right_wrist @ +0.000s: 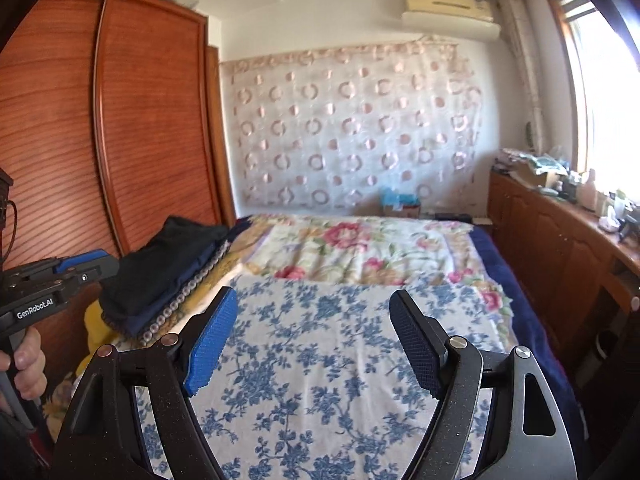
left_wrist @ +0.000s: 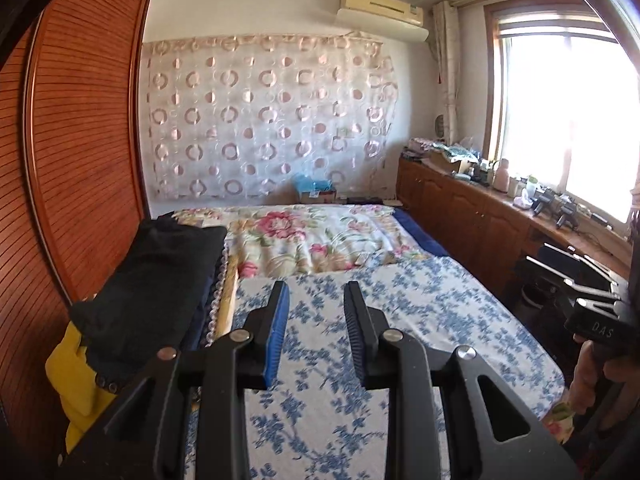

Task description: Fold small clothes

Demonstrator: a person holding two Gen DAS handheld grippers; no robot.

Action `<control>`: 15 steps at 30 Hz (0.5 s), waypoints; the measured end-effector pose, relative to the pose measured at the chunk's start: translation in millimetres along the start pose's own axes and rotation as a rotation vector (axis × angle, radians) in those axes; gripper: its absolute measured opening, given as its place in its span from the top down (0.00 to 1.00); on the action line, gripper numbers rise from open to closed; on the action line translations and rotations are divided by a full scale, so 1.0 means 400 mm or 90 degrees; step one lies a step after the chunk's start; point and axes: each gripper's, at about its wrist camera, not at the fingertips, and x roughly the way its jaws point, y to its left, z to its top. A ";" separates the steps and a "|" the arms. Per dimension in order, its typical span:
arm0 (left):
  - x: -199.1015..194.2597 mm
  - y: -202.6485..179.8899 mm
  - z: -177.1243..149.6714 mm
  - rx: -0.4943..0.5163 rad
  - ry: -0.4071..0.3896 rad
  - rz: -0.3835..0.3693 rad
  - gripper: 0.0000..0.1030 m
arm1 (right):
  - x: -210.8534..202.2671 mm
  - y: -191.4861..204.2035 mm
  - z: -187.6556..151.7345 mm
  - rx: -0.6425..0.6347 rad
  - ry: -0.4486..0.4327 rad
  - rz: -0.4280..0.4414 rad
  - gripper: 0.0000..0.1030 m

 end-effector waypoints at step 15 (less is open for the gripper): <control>0.002 -0.009 0.013 0.005 -0.003 0.004 0.74 | -0.018 -0.027 0.003 0.012 -0.018 -0.035 0.22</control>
